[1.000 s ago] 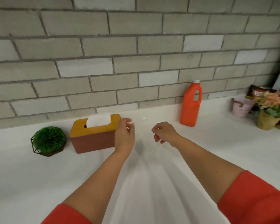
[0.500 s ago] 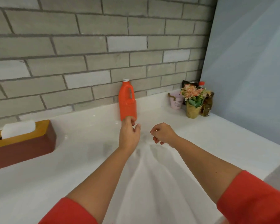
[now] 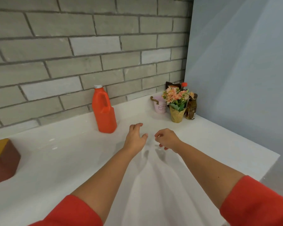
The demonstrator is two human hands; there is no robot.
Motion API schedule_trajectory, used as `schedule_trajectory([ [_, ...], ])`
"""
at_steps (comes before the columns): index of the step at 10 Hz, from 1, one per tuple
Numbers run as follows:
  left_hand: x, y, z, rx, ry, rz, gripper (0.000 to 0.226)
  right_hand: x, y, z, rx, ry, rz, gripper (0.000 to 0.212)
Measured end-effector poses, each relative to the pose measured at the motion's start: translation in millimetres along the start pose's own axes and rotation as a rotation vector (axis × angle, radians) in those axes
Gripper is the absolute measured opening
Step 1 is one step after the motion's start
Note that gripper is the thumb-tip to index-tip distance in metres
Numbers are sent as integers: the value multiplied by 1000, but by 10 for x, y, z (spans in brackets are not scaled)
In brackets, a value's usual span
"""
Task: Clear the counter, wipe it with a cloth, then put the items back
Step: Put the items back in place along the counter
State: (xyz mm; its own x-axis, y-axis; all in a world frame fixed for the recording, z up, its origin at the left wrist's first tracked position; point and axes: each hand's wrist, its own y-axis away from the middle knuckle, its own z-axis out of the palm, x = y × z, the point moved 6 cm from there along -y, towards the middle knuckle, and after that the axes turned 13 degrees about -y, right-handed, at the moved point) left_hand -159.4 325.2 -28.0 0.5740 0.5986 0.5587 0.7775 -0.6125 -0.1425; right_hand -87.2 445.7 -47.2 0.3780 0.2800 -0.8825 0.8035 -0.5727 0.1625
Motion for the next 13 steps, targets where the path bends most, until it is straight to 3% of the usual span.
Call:
schedule_trajectory([
  [2, 14, -407, 137, -70, -26, 4, 57, -49, -498, -90, 54, 160, -77, 45],
  [4, -138, -825, 227, -57, 34, -114, 54, -317, -1137, -151, 85, 475, -135, 46],
  [6, -226, -1149, 332, 1, 68, -159, 50, -466, -1687, -201, 224, 480, -197, 72],
  [8, -351, -1214, 393, 36, 62, -207, 48, -519, -2103, -236, 266, 437, -168, 77],
  [10, -537, -1224, 366, 57, 30, -241, 48, -452, -2315, -152, 217, 428, -184, 62],
  [11, -633, -1217, 384, 45, 33, -265, 47, -479, -2252, -97, 148, 560, -141, 63],
  [13, -727, -1183, 411, 16, 33, -285, 45, -480, -2215, -147, 262, 609, -187, 52],
])
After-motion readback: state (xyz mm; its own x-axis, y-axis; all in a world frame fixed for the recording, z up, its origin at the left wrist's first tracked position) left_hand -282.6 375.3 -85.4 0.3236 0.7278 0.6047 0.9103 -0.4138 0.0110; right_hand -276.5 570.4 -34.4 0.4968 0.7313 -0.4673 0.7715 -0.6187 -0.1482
